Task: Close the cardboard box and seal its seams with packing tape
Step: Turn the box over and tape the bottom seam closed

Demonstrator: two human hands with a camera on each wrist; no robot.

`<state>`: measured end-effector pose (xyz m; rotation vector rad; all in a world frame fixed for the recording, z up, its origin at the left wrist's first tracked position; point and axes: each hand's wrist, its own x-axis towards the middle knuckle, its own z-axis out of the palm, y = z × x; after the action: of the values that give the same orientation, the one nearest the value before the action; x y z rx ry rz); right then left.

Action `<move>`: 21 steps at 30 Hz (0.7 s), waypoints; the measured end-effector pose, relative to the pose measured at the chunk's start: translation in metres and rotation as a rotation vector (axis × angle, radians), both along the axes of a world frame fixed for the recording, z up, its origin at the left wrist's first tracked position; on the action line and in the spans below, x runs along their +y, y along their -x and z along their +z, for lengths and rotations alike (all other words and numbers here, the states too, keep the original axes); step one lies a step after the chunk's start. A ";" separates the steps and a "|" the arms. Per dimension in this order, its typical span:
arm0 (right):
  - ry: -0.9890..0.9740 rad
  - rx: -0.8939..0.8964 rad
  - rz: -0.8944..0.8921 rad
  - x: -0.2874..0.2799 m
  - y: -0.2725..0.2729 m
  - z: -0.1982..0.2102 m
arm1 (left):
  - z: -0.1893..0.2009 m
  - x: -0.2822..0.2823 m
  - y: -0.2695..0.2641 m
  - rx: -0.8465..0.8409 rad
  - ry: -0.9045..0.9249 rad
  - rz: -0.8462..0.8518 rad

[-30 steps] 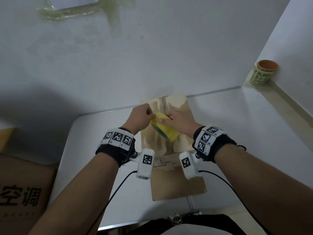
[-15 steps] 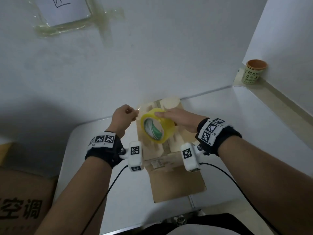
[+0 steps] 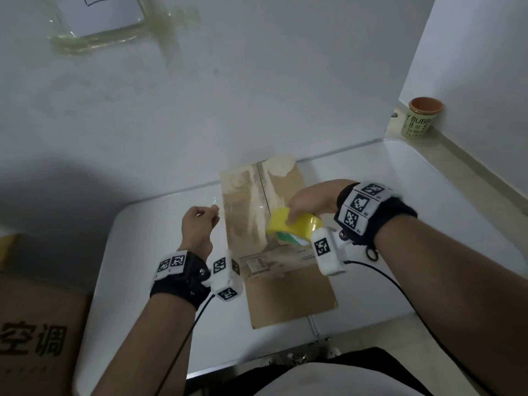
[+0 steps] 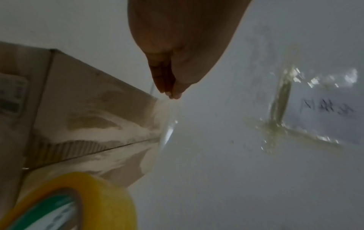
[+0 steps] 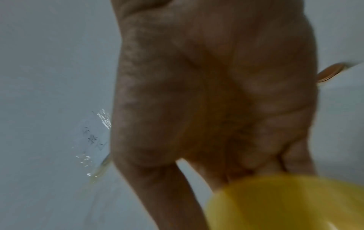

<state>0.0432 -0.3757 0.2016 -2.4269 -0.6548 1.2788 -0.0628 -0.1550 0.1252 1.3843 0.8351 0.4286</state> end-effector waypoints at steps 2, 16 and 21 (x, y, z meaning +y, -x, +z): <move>0.143 -0.122 0.190 0.001 0.006 0.000 | -0.012 -0.001 0.011 0.016 0.057 -0.002; 0.374 -0.521 0.245 -0.002 0.036 -0.018 | -0.040 0.017 0.071 0.055 0.662 -0.024; 0.362 -0.612 0.201 0.010 0.042 -0.037 | -0.056 0.014 0.085 0.175 0.639 -0.072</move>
<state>0.0011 -0.3659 0.1645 -3.1599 -0.9014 0.7448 -0.1482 -0.1414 0.0696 0.8573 0.9555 -0.0271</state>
